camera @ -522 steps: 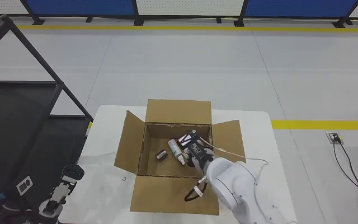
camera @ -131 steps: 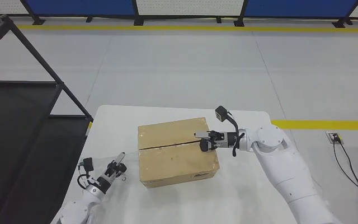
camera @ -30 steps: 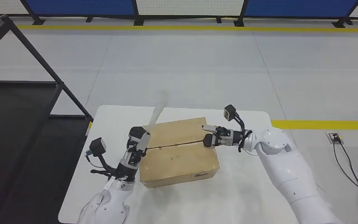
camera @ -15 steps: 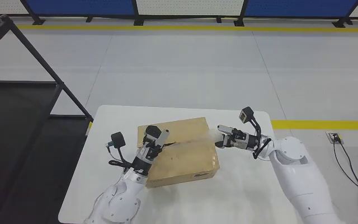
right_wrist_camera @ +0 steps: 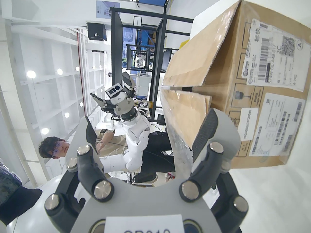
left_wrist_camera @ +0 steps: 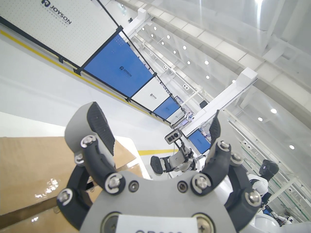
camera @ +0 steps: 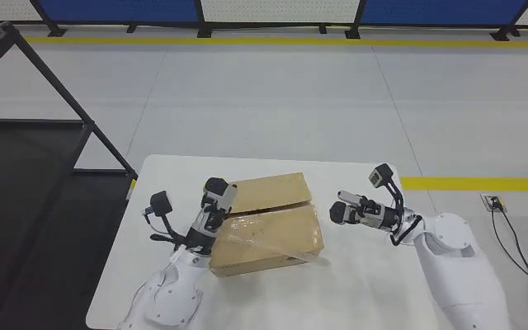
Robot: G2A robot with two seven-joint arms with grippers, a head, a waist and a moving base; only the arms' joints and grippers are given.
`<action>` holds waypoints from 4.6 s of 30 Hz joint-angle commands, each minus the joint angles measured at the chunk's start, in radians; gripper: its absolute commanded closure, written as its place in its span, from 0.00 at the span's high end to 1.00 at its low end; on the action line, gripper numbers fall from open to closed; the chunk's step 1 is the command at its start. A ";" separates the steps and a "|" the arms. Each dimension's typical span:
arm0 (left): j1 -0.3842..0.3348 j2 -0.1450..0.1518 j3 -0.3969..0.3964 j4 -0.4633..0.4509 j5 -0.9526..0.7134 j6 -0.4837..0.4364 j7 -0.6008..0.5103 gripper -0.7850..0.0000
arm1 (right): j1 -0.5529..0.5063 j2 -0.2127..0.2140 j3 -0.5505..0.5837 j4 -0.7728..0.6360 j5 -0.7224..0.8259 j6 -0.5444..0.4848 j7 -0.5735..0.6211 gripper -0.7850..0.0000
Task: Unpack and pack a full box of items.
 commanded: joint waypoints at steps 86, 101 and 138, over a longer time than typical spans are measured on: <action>0.287 0.046 -0.451 0.034 -0.178 -0.275 -0.232 1.00 | -0.407 0.124 0.049 -0.442 -0.230 -0.305 -0.162 1.00; 0.295 0.044 -0.449 0.024 -0.180 -0.272 -0.226 1.00 | -0.386 0.120 -0.037 -0.482 -0.497 -0.348 -0.332 0.92; 0.319 0.047 -0.480 0.033 -0.249 -0.290 -0.271 1.00 | -0.332 0.119 -0.092 -0.630 -0.672 -0.262 -0.553 0.00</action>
